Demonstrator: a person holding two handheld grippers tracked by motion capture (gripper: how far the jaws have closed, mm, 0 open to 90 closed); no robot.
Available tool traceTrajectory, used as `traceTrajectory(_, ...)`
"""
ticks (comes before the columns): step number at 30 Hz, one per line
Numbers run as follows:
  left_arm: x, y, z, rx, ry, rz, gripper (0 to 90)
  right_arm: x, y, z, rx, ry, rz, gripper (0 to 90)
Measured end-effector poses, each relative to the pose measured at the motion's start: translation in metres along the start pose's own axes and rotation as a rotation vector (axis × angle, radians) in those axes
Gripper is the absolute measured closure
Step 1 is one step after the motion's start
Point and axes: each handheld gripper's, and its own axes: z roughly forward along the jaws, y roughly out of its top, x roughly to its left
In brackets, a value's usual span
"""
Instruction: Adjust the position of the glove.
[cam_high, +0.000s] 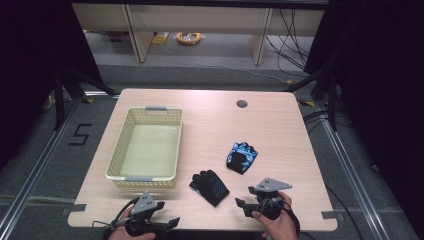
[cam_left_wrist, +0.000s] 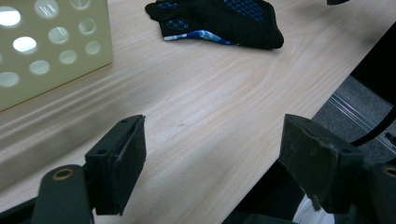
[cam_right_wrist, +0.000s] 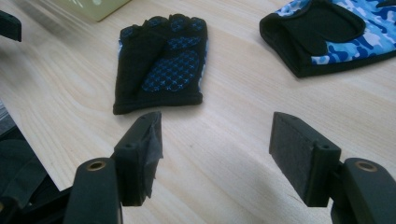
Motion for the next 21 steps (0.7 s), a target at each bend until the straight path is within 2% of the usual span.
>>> traceTrajectory(1,0.0,0.0,0.0,0.001,0.0,-0.002,22.3,-0.001,0.0,0.0,0.005,0.02,-0.003,36.2)
traceTrajectory(3,-0.001,-0.001,0.001,-0.008,0.007,-0.003,22.3,0.0,0.0,0.0,-0.007,0.008,-0.001,37.7)
traceTrajectory(5,-0.001,-0.001,0.001,-0.006,0.007,0.0,22.3,-0.001,0.0,0.0,-0.001,0.034,-0.009,38.7)
traceTrajectory(6,-0.001,-0.001,0.001,-0.006,0.007,0.0,22.3,-0.001,0.0,0.0,-0.001,0.034,-0.009,38.7)
traceTrajectory(7,0.0,0.0,0.0,0.018,0.005,0.007,22.3,-0.001,0.001,0.0,-0.005,0.014,-0.017,40.7)
traceTrajectory(9,-0.002,-0.001,0.002,-0.016,0.006,-0.009,22.4,0.0,0.001,0.0,-0.007,0.023,-0.019,43.3)
traceTrajectory(10,-0.002,-0.001,0.002,-0.013,0.006,-0.016,22.4,0.0,0.002,0.001,-0.016,0.023,-0.022,44.1)
traceTrajectory(11,0.0,0.0,0.001,0.01,0.005,0.008,22.4,0.0,0.003,0.001,-0.004,0.034,-0.021,44.9)
traceTrajectory(12,-0.001,0.001,0.003,-0.006,0.008,-0.006,22.6,0.0,0.003,0.002,-0.006,0.038,-0.026,45.4)
traceTrajectory(15,-0.001,0.001,0.004,-0.006,0.013,0.003,23.8,0.0,0.005,0.004,-0.012,0.049,-0.033,46.4)
traceTrajectory(16,0.0,0.002,0.003,0.01,0.014,0.017,23.8,0.0,0.005,0.004,-0.012,0.049,-0.033,46.4)
traceTrajectory(17,-0.002,0.003,0.006,-0.013,0.004,-0.004,24.2,0.0,0.007,0.005,-0.01,0.038,-0.037,47.5)
traceTrajectory(19,-0.001,0.003,0.006,-0.009,0.002,-0.001,25.1,-0.001,0.01,0.006,-0.01,0.028,-0.048,49.1)
traceTrajectory(20,-0.001,0.005,0.007,-0.008,0.003,-0.001,25.4,0.0,0.011,0.006,-0.009,0.029,-0.037,50.3)
traceTrajectory(21,-0.002,0.006,0.008,-0.013,-0.003,-0.028,26.0,-0.001,0.012,0.008,-0.013,0.027,-0.045,51.0)
